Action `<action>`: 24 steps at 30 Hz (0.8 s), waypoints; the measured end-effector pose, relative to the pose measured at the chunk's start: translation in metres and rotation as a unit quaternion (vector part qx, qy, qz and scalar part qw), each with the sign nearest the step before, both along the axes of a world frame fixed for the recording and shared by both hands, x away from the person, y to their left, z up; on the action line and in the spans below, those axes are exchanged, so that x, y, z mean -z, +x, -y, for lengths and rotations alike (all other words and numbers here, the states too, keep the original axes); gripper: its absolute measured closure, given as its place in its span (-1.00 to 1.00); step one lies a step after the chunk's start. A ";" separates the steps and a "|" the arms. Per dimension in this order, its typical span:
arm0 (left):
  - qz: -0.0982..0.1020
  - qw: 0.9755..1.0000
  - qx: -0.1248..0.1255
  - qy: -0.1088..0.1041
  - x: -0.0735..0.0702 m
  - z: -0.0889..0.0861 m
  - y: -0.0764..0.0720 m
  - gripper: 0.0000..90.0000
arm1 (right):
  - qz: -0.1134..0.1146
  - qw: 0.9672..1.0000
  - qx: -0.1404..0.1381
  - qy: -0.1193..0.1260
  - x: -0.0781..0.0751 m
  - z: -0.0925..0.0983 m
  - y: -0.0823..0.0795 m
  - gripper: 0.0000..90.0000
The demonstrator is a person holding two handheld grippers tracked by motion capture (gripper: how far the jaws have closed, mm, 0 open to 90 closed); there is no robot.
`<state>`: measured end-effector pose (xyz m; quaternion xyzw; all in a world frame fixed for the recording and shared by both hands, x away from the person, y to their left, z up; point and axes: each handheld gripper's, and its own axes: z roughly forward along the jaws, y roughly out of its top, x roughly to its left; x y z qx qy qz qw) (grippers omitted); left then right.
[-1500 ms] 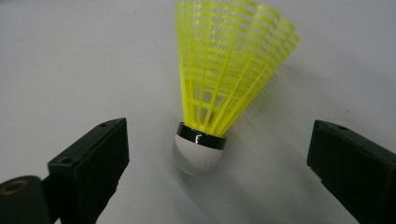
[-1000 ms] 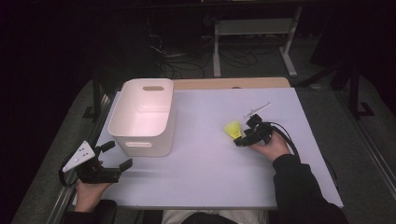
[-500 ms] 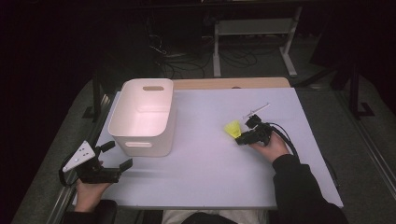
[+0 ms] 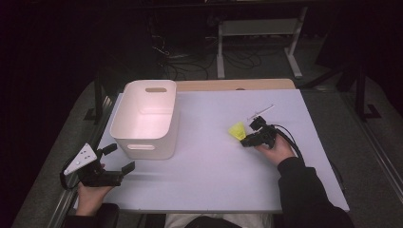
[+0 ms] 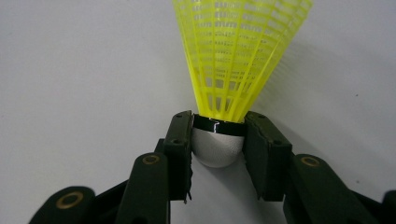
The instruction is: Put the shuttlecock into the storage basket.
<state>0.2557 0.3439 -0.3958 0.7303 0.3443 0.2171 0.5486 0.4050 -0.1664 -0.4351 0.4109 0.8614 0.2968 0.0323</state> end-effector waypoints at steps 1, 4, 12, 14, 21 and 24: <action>0.000 1.000 0.000 0.000 0.000 0.000 0.000 -1.00 | 0.001 1.000 0.000 0.000 0.000 0.000 0.000 0.38; 0.000 1.000 0.000 0.000 0.000 0.000 0.000 -1.00 | 0.003 1.000 -0.001 -0.001 -0.002 0.002 -0.001 0.38; 0.000 1.000 0.000 0.000 0.000 0.000 0.000 -1.00 | 0.008 1.000 -0.002 0.005 -0.008 0.004 -0.004 0.38; 0.000 1.000 0.000 0.000 0.000 0.000 0.000 -1.00 | 0.011 1.000 -0.004 0.006 -0.010 0.004 -0.005 0.38; 0.000 1.000 -0.001 -0.001 0.000 0.000 0.000 -1.00 | 0.018 1.000 -0.005 0.008 -0.015 0.005 -0.007 0.38; -0.001 1.000 0.000 0.000 0.000 0.000 0.000 -1.00 | 0.017 1.000 -0.005 0.009 -0.016 0.005 -0.009 0.38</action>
